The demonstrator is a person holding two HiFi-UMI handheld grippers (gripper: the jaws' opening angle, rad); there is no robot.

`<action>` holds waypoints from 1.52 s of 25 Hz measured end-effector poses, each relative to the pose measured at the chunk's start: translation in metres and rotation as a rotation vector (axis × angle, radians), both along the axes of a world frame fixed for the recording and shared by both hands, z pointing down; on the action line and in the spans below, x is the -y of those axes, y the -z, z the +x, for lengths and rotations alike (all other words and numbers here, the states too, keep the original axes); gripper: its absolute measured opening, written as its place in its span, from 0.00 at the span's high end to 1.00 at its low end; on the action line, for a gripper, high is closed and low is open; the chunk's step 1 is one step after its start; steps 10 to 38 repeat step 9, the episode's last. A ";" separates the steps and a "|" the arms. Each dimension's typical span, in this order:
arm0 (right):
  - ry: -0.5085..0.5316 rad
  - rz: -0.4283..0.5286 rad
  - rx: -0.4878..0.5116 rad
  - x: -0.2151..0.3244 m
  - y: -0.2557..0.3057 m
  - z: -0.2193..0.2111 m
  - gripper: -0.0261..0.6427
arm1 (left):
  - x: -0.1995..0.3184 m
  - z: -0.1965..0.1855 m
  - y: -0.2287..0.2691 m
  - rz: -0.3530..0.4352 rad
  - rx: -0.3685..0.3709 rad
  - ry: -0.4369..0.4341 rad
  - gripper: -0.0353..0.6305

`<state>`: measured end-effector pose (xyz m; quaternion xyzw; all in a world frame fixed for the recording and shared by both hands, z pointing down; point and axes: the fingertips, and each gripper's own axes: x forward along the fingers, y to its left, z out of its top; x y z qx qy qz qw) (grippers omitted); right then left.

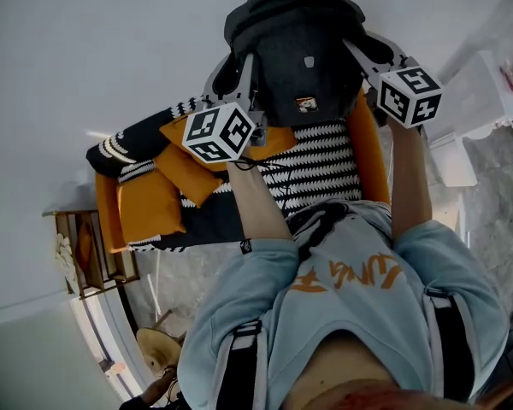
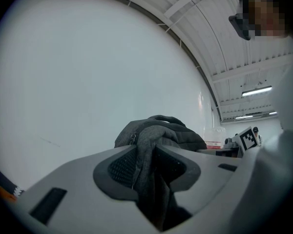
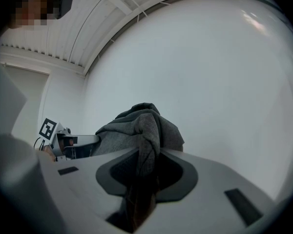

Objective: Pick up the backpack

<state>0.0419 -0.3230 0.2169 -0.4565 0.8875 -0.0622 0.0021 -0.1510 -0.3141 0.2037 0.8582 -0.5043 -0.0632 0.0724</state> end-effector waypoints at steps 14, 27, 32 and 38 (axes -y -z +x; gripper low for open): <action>-0.016 -0.001 -0.009 -0.003 -0.003 0.005 0.80 | 0.000 0.005 -0.006 -0.016 -0.007 -0.013 0.75; -0.016 -0.001 -0.009 -0.003 -0.003 0.005 0.80 | 0.000 0.005 -0.006 -0.016 -0.007 -0.013 0.75; -0.016 -0.001 -0.009 -0.003 -0.003 0.005 0.80 | 0.000 0.005 -0.006 -0.016 -0.007 -0.013 0.75; -0.016 -0.001 -0.009 -0.003 -0.003 0.005 0.80 | 0.000 0.005 -0.006 -0.016 -0.007 -0.013 0.75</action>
